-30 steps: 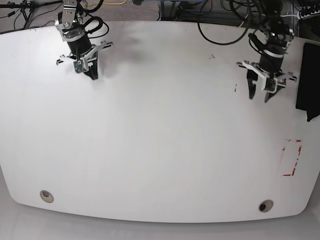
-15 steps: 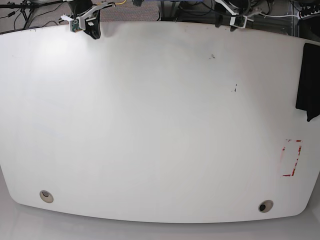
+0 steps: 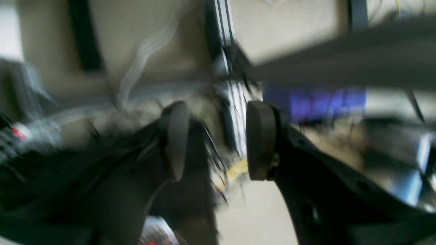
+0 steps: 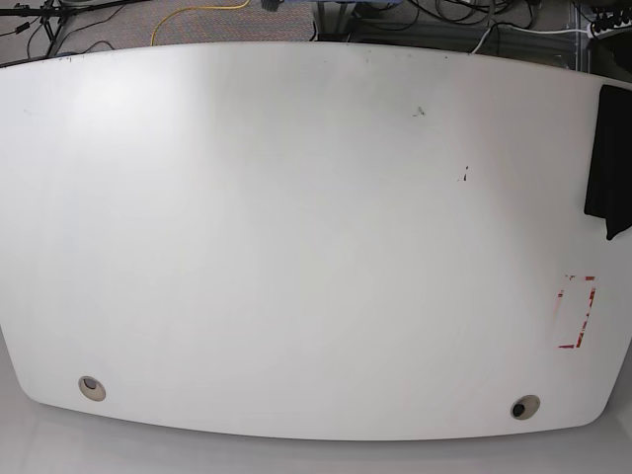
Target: Fold the T-shirt properly
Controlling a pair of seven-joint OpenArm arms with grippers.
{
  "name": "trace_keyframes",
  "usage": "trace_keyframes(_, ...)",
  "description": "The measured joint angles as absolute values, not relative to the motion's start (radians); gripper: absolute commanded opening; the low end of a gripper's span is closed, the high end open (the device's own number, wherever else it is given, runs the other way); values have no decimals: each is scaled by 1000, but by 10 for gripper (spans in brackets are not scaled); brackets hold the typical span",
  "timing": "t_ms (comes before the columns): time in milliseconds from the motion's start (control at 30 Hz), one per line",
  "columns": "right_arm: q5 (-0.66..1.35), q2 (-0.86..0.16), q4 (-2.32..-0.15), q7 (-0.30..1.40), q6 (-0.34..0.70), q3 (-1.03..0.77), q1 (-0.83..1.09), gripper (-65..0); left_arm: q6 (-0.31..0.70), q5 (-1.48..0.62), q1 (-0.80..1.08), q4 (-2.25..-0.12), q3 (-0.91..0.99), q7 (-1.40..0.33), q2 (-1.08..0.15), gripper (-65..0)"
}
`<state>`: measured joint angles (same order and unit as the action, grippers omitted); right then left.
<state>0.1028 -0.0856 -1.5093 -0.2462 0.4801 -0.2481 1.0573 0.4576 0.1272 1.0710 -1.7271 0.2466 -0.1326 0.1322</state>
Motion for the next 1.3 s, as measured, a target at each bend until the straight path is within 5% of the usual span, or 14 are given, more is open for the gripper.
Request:
trace_keyframes(467,99,-144,-943,-336,471,-149,748,-629,453,130,759,-1183,240,-95,66,-393)
trace_keyframes(1300,-4,-147,-388,-331,467,-153,376,-625,358,128,331,-374,242,96,-81,-390)
